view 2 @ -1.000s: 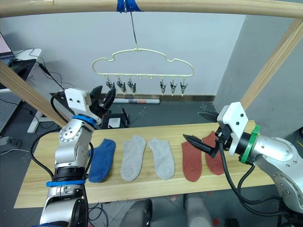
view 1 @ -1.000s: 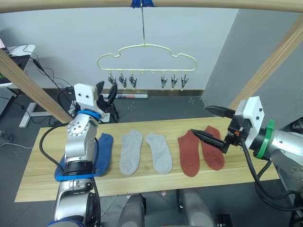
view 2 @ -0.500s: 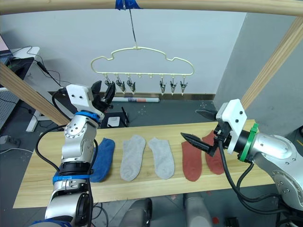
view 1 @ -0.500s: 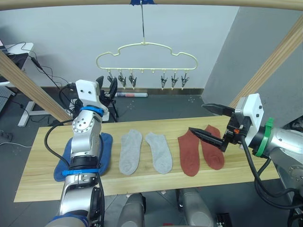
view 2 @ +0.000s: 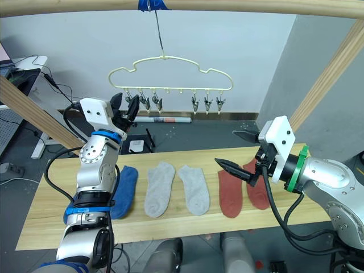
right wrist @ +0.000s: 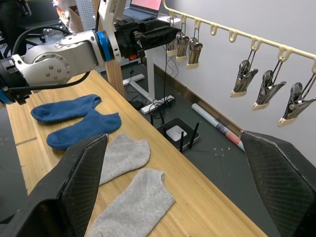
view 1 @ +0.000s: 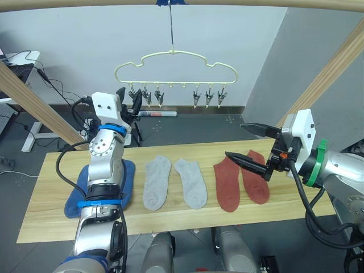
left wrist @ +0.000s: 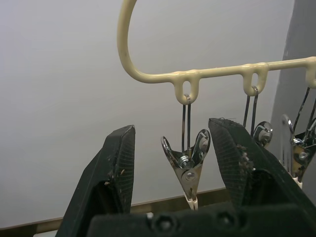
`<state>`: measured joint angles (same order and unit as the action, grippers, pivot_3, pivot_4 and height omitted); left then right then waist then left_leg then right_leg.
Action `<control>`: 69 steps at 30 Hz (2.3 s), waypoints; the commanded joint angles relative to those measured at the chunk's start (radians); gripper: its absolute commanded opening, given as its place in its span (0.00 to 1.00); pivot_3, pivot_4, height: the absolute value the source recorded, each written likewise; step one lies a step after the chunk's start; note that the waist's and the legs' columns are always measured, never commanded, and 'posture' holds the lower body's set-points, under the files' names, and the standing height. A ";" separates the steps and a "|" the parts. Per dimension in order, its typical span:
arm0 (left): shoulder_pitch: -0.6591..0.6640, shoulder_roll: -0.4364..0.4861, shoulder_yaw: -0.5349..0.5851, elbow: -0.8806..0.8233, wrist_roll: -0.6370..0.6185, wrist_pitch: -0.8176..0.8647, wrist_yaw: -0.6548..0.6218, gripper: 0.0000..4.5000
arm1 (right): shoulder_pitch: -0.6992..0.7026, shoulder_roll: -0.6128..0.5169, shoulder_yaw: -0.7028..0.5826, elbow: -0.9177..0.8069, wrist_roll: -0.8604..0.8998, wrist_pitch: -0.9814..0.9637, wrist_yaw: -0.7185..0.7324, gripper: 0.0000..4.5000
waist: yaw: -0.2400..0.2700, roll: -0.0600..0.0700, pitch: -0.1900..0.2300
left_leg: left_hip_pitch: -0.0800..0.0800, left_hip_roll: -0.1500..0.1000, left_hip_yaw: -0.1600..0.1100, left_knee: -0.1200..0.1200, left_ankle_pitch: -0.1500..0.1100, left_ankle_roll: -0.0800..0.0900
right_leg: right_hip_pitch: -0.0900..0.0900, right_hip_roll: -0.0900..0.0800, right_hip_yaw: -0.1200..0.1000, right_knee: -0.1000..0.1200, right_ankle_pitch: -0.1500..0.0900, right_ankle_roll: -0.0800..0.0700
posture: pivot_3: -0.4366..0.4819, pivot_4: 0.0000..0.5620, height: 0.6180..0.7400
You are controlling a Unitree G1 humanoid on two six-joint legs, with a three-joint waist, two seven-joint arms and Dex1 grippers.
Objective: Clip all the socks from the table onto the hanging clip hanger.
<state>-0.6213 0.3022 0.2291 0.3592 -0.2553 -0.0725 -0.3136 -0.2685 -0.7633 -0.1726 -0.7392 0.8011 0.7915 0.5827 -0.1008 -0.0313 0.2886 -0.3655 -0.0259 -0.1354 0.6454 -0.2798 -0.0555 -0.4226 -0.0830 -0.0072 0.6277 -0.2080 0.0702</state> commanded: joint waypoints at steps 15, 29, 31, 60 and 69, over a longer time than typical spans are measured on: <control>-0.018 0.022 -0.011 -0.017 0.063 -0.034 0.033 0.00 | 0.023 -0.004 0.003 0.002 -0.023 -0.022 0.000 1.00 | -0.003 0.000 0.000 | 0.000 0.000 0.000 0.000 0.000 0.000 | 0.000 0.000 0.000 0.000 0.000 0.000 | 0.19 0.54 1.00; 0.024 0.062 -0.030 -0.128 0.086 0.026 0.014 0.00 | 0.137 0.157 0.227 0.358 -0.544 -0.135 -0.328 1.00 | -0.008 0.001 0.006 | 0.000 0.000 0.000 0.000 0.000 0.000 | -0.001 0.000 0.000 0.000 0.000 0.000 | 0.21 0.57 1.00; 0.026 0.064 -0.034 -0.139 0.085 0.035 0.011 0.00 | 0.134 0.199 0.255 0.431 -0.599 -0.188 -0.344 1.00 | -0.010 0.002 0.009 | 0.000 0.000 0.001 0.000 0.000 0.000 | -0.002 0.000 0.001 0.000 0.000 0.000 | 0.22 0.57 1.00; 0.020 0.162 -0.003 -0.254 -0.043 0.271 -0.148 0.00 | -0.020 0.435 0.212 1.086 -0.728 -0.457 -0.277 0.16 | -0.011 0.003 0.025 | 0.000 0.000 0.001 0.000 0.000 0.000 | -0.002 0.000 0.001 0.001 0.001 -0.001 | 0.28 0.59 1.00; 0.021 0.209 0.021 -0.317 -0.146 0.412 -0.215 0.00 | 0.028 0.391 0.277 0.849 -0.786 -0.510 -0.213 0.01 | -0.011 0.004 0.026 | -0.001 0.000 0.001 -0.001 0.000 0.000 | -0.003 0.000 0.001 0.001 0.001 -0.002 | 0.29 0.57 1.00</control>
<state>-0.5945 0.4954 0.2312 0.1031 -0.3650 0.3244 -0.5103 -0.2434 -0.3510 0.0786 0.2068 0.0436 0.3109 0.3432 -0.1116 -0.0270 0.3144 -0.3664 -0.0259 -0.1346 0.6444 -0.2798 -0.0559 -0.4255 -0.0830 -0.0061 0.6284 -0.2069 0.0689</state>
